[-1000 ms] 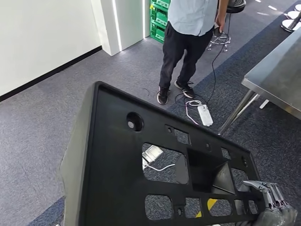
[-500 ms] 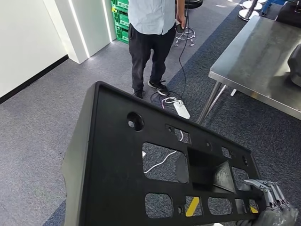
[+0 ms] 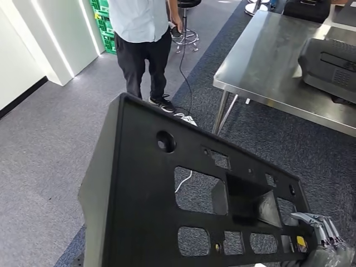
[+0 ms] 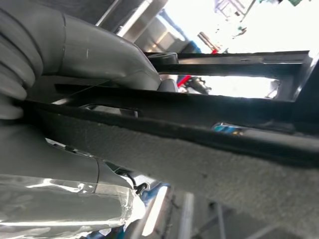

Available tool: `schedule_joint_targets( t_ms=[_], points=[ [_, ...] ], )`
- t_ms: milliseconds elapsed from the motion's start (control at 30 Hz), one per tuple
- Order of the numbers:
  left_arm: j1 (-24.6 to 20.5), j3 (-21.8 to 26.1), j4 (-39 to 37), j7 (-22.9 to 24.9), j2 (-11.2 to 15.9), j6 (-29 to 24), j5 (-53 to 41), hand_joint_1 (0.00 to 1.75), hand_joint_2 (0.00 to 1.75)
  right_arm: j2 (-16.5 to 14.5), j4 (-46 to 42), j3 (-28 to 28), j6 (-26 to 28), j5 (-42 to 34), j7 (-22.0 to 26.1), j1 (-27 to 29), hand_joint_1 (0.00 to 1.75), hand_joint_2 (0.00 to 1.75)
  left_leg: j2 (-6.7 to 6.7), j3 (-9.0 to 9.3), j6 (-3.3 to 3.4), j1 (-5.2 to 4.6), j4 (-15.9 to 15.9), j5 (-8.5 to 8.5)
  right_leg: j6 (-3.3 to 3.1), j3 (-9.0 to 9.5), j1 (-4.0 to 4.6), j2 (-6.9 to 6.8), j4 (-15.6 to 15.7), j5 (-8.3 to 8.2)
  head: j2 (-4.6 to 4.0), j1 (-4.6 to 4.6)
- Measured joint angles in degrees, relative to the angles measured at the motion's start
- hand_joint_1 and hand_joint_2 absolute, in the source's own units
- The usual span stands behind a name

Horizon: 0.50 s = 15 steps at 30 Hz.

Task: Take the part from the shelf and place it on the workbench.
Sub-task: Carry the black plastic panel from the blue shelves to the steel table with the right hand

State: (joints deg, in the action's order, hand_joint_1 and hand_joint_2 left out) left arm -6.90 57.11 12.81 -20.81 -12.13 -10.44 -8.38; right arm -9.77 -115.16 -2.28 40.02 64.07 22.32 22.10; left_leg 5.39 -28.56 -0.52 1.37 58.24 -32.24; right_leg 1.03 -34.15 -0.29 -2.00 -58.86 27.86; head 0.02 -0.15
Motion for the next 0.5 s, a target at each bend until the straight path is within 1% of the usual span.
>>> schedule_joint_targets(
  t_ms=[33, 67, 100, 133, 167, 200, 233, 267, 300, 333, 367, 400, 433, 467, 500],
  points=[
    [-0.01, 0.00, 0.00, -0.14, 0.01, 0.20, 0.01, 0.00, 1.75, 0.00, -0.02, 0.00, 0.01, -0.02, 0.00, -0.01, 1.75, 1.75, -0.32, 0.15, -0.24, 0.10, 0.29, -0.53, -0.43, 0.14, -0.10, 0.59, 0.19, -0.02, 0.00, -0.01],
    [0.03, 0.01, 0.00, -0.28, 0.03, 0.44, 0.00, 0.00, 1.75, 0.01, -0.02, -0.01, 0.02, -0.03, 0.00, -0.08, 1.75, 1.75, -1.10, -0.26, -0.38, 0.17, 1.65, -1.55, -0.89, 0.30, -0.22, 1.13, 0.40, -0.06, 0.00, -0.06],
    [0.07, 0.02, 0.00, -0.39, 0.05, 0.59, -0.02, 0.00, 1.75, 0.01, -0.02, -0.04, 0.02, -0.03, 0.00, -0.17, 1.75, 1.75, -2.25, -1.38, -0.39, 0.20, 4.25, -3.04, -1.28, 0.46, -0.33, 1.67, 0.56, -0.07, 0.00, -0.14],
    [0.11, 0.05, 0.00, -0.43, 0.08, 0.67, -0.03, 0.00, 1.75, 0.02, -0.01, -0.06, 0.03, -0.03, 0.00, -0.24, 1.75, 1.75, -3.46, -3.23, -0.28, 0.13, 7.97, -4.75, -1.56, 0.52, -0.25, 2.20, 0.58, 0.00, 0.01, -0.19],
    [0.15, 0.10, 0.00, -0.45, 0.09, 0.72, -0.03, 0.00, 1.75, 0.02, 0.03, -0.07, 0.02, -0.03, 0.00, -0.29, 1.75, 1.75, -4.14, -5.46, -0.16, 0.02, 12.02, -6.23, -1.76, 0.56, -0.18, 2.79, 0.57, 0.08, 0.01, -0.25],
    [0.15, 0.14, 0.00, -0.48, 0.11, 0.74, -0.02, 0.00, 1.75, 0.02, 0.07, -0.08, 0.01, -0.03, 0.00, -0.28, 1.75, 1.75, -4.52, -7.40, -0.05, -0.09, 15.12, -6.89, -1.89, 0.65, -0.07, 3.48, 0.57, 0.17, 0.01, -0.27],
    [0.13, 0.18, 0.00, -0.56, 0.13, 0.84, -0.02, 0.00, 1.75, 0.02, 0.10, -0.08, 0.01, -0.03, -0.01, -0.27, 1.75, 1.75, -4.73, -8.60, 0.10, -0.20, 16.40, -6.44, -1.97, 0.80, 0.02, 4.22, 0.55, 0.27, 0.01, -0.26],
    [0.12, 0.20, 0.00, -0.69, 0.14, 1.03, -0.01, 0.00, 1.75, 0.02, 0.14, -0.08, 0.00, -0.04, -0.01, -0.27, 1.75, 1.75, -4.91, -8.76, 0.30, -0.28, 15.43, -4.80, -2.01, 1.05, 0.09, 5.02, 0.54, 0.40, 0.01, -0.26],
    [0.12, 0.21, 0.00, -0.83, 0.15, 1.24, -0.02, 0.00, 1.75, 0.02, 0.16, -0.08, 0.00, -0.06, -0.02, -0.27, 1.75, 1.75, -5.34, -8.00, 0.57, -0.32, 12.50, -2.30, -1.97, 1.36, 0.14, 5.82, 0.53, 0.57, 0.01, -0.26],
    [0.14, 0.22, 0.00, -0.98, 0.17, 1.46, -0.02, 0.00, 1.75, 0.02, 0.18, -0.08, 0.00, -0.09, -0.02, -0.29, 1.75, 1.75, -6.39, -6.88, 0.89, -0.32, 8.84, 0.21, -1.88, 1.61, 0.13, 6.54, 0.51, 0.77, 0.00, -0.26],
    [0.19, 0.25, 0.00, -1.08, 0.20, 1.65, -0.05, 0.00, 1.75, 0.03, 0.24, -0.08, -0.01, -0.12, -0.02, -0.34, 1.75, 1.75, -7.59, -5.78, 1.14, -0.23, 5.50, 2.04, -1.67, 1.74, 0.19, 7.27, 0.36, 0.98, 0.00, -0.22],
    [0.23, 0.28, 0.00, -1.17, 0.22, 1.75, -0.05, 0.00, 1.75, 0.04, 0.30, -0.09, -0.02, -0.14, -0.02, -0.39, 1.75, 1.75, -8.64, -5.04, 1.31, -0.21, 3.25, 2.96, -1.41, 1.67, 0.15, 7.88, 0.26, 1.09, 0.00, -0.23],
    [0.23, 0.31, 0.00, -1.28, 0.25, 1.84, -0.06, 0.00, 1.75, 0.05, 0.36, -0.08, -0.03, -0.16, -0.02, -0.42, 1.75, 1.75, -9.33, -4.70, 1.41, -0.25, 2.14, 3.13, -1.10, 1.50, 0.06, 8.43, 0.21, 1.13, 0.00, -0.21],
    [0.20, 0.34, 0.00, -1.42, 0.26, 1.93, -0.05, 0.00, 1.75, 0.07, 0.41, -0.07, -0.03, -0.19, -0.02, -0.43, 1.75, 1.75, -9.28, -4.52, 1.48, -0.33, 1.71, 2.97, -0.71, 1.32, -0.03, 8.99, 0.22, 1.12, 0.00, -0.20],
    [0.16, 0.34, 0.00, -1.56, 0.20, 2.01, 0.00, 0.00, 1.75, 0.10, 0.42, -0.05, -0.02, -0.21, -0.02, -0.40, 1.75, 1.75, -8.84, -4.39, 1.64, -0.32, 1.47, 2.93, -0.37, 1.24, -0.16, 9.39, 0.31, 1.13, 0.00, -0.25]
  ],
)
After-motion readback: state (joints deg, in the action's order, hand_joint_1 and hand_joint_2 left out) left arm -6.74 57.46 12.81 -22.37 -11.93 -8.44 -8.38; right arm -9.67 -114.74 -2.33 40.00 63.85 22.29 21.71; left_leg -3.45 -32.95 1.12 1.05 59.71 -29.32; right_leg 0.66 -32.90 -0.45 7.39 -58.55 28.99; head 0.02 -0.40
